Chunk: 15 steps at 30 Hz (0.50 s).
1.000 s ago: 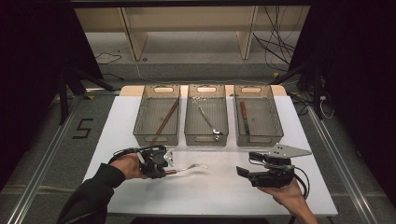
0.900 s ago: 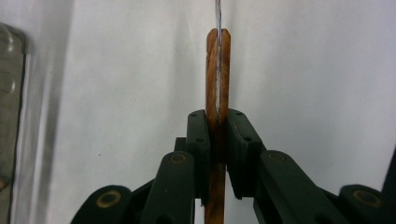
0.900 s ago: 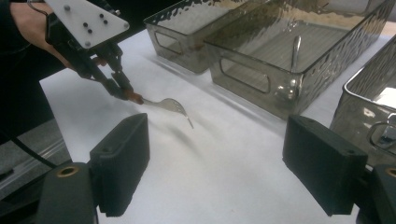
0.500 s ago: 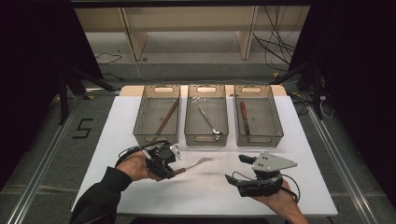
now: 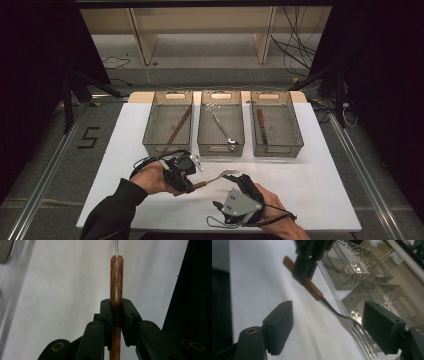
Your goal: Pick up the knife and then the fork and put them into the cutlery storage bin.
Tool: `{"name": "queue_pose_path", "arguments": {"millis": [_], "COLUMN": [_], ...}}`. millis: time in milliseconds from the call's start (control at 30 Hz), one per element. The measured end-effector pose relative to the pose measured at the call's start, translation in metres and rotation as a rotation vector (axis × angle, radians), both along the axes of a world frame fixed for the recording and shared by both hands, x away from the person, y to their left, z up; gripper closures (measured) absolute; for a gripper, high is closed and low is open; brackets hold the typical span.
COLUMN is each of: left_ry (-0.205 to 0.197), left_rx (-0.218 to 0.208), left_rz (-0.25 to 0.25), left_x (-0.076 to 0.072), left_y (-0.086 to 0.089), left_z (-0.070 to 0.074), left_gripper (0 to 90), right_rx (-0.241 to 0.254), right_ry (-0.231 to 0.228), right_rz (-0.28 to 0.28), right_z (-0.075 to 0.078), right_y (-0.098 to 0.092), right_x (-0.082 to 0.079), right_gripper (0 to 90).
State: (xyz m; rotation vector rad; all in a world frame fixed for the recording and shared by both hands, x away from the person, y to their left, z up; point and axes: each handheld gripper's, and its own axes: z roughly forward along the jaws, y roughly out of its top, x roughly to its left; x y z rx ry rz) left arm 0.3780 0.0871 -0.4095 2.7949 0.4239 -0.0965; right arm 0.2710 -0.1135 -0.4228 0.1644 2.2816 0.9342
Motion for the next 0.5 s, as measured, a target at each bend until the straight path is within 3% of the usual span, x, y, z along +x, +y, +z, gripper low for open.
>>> {"name": "queue_pose_path", "arguments": {"millis": [167,267,300,500], "left_ry": [0.012,0.017,0.02,0.035], "left_rx": [-0.008,0.005,0.005,0.01], "left_rz": [-0.014,-0.013,-0.008,-0.015], "left_x": [-0.006,-0.006,-0.006,-0.006], "left_y": [-0.008,-0.012,-0.012,-0.015], "left_z": [0.006,0.006,0.006,0.005], "left_gripper": [80.2,80.2,80.2,80.2], "right_rx": [-0.166,-0.229,-0.275,-0.316], "right_ry": [-0.154,-0.21,-0.231,-0.296], "right_rz": [0.025,0.035,0.057,0.036], "right_z": [-0.015,-0.021,-0.021,-0.031], "right_y": [0.02,0.025,0.025,0.032], "right_x": [-0.006,-0.007,-0.007,-0.007], "right_gripper": [30.7,35.8,37.5,45.7]}}
